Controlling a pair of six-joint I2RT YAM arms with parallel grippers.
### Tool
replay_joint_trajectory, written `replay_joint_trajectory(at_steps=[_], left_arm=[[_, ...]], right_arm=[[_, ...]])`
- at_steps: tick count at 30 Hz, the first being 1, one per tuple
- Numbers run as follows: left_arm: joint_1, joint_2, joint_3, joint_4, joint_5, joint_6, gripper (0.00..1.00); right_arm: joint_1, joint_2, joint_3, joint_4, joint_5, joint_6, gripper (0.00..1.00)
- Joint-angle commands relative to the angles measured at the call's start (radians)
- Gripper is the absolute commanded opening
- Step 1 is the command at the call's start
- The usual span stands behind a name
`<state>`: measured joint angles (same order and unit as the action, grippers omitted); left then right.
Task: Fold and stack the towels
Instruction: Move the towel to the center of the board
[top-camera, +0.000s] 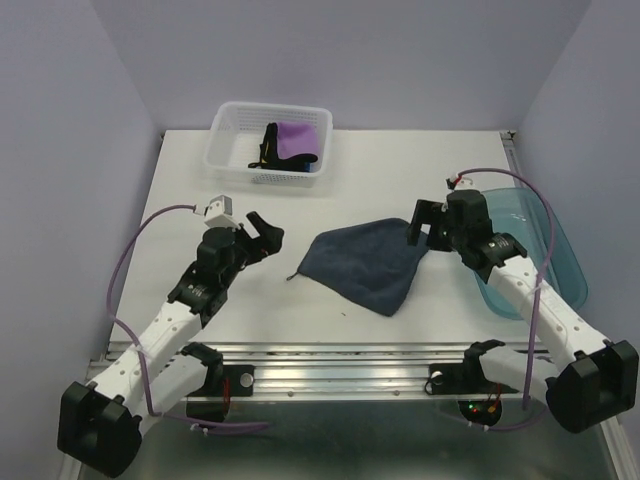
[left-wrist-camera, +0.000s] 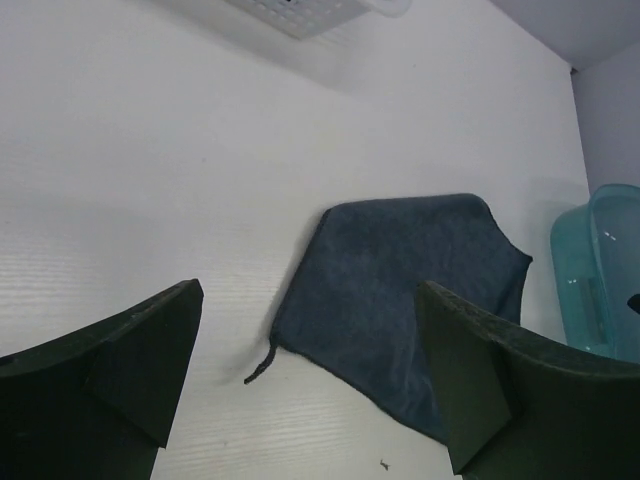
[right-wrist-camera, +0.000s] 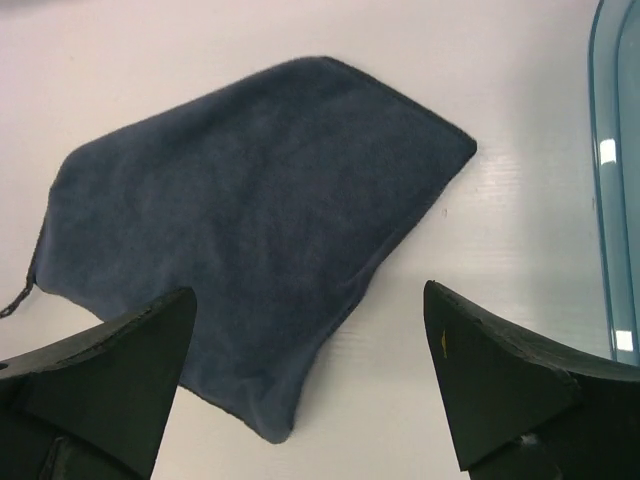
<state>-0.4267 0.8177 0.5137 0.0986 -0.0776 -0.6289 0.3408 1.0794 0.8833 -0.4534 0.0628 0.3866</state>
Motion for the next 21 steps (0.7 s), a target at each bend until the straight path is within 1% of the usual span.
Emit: replay_joint_trajectory(at_steps=[1,3,4,5,6,8,10,12,14,15,16,19,21], left_arm=[[-0.009,0.067,-0.043,0.025,0.061,-0.026,0.99],[-0.024,0.122,-0.056,0.039,0.099,-0.028,0.99],[-0.033,0.141,-0.058,0.042,0.096,-0.028,0.99],[-0.043,0.159,-0.06,0.041,0.088,-0.028,0.99],[-0.067,0.197,-0.057,0.042,0.052,-0.032,0.99],[-0.092,0.241,-0.046,0.044,0.03,-0.034,0.99],[-0.128,0.305,-0.02,0.043,0.018,-0.032,0.99],[-0.164,0.368,0.002,0.046,-0.001,-0.029,0.99],[-0.179,0.409,0.023,0.049,-0.027,-0.026,0.99],[-0.184,0.454,0.034,0.046,-0.033,-0.025,0.98],[-0.194,0.474,0.042,0.047,-0.042,-0.025,0.96],[-0.216,0.549,0.077,0.047,-0.063,-0.022,0.92],[-0.242,0.599,0.109,0.041,-0.094,-0.009,0.89]], right_arm=[[0.001,-0.058,-0.03,-0.057,0.095,0.086,1.0],[0.001,-0.078,-0.064,-0.07,0.065,0.107,1.0],[0.001,-0.082,-0.081,-0.068,0.017,0.113,1.0],[0.003,-0.085,-0.099,-0.061,-0.009,0.12,1.0],[0.007,-0.079,-0.136,-0.051,-0.036,0.124,1.0],[0.021,-0.059,-0.164,-0.057,-0.04,0.133,1.0],[0.067,-0.03,-0.188,-0.08,-0.011,0.152,1.0],[0.139,-0.027,-0.202,-0.099,0.011,0.208,1.0],[0.223,-0.024,-0.224,-0.109,0.034,0.27,1.0],[0.251,-0.018,-0.227,-0.119,0.057,0.297,1.0],[0.303,-0.004,-0.231,-0.126,0.11,0.349,1.0],[0.358,0.022,-0.234,-0.151,0.179,0.422,1.0],[0.386,0.033,-0.253,-0.121,0.183,0.457,1.0]])
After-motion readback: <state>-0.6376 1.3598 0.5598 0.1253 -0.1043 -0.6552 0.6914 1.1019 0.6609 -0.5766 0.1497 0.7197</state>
